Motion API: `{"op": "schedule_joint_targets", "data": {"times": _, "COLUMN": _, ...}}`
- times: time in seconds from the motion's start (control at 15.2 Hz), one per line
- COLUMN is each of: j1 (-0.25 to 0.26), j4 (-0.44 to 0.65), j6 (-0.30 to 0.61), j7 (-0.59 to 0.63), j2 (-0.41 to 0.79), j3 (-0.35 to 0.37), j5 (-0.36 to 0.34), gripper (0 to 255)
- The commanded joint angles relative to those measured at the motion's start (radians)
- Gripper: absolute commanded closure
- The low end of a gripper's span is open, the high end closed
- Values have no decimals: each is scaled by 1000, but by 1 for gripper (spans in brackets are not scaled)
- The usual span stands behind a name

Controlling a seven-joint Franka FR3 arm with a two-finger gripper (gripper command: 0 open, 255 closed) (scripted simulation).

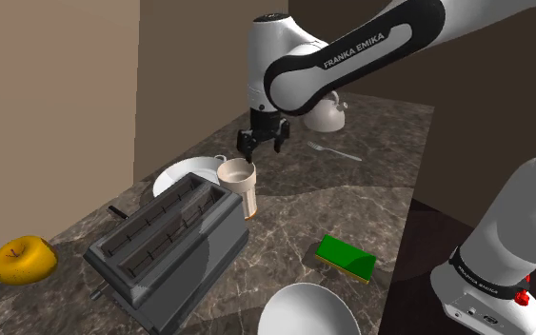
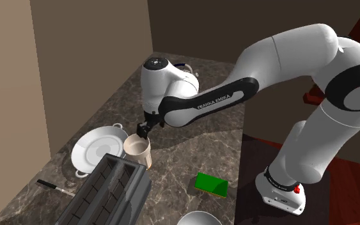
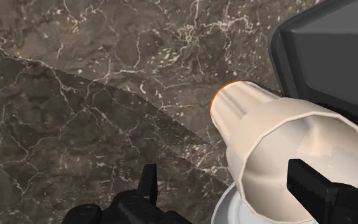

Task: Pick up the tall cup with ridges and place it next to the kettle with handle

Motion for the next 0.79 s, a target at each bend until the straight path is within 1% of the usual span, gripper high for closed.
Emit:
{"op": "schedule_joint_targets", "data": {"times": 0.0, "j1": 7, "j4": 50, "j6": 30, "j7": 45, "j2": 79, "j3": 10, "j5": -27, "gripper": 0}}
{"op": "schedule_joint_targets", "data": {"times": 0.07, "j1": 13, "j4": 79, "j6": 39, "j7": 67, "j2": 118, "j3": 12, "j5": -42, "gripper": 0}}
{"op": "schedule_joint_targets", "data": {"times": 0.13, "j1": 15, "j4": 80, "j6": 40, "j7": 69, "j2": 120, "j3": 12, "j5": -42, "gripper": 0}}
{"op": "schedule_joint_targets", "data": {"times": 0.59, "j1": 21, "j4": 54, "j6": 126, "j7": 93, "j2": 185, "j3": 5, "j5": -78, "gripper": 0}}
{"op": "schedule_joint_targets", "data": {"times": 0.73, "j1": 21, "j4": 54, "j6": 126, "j7": 93, "j2": 185, "j3": 5, "j5": -78, "gripper": 0}}
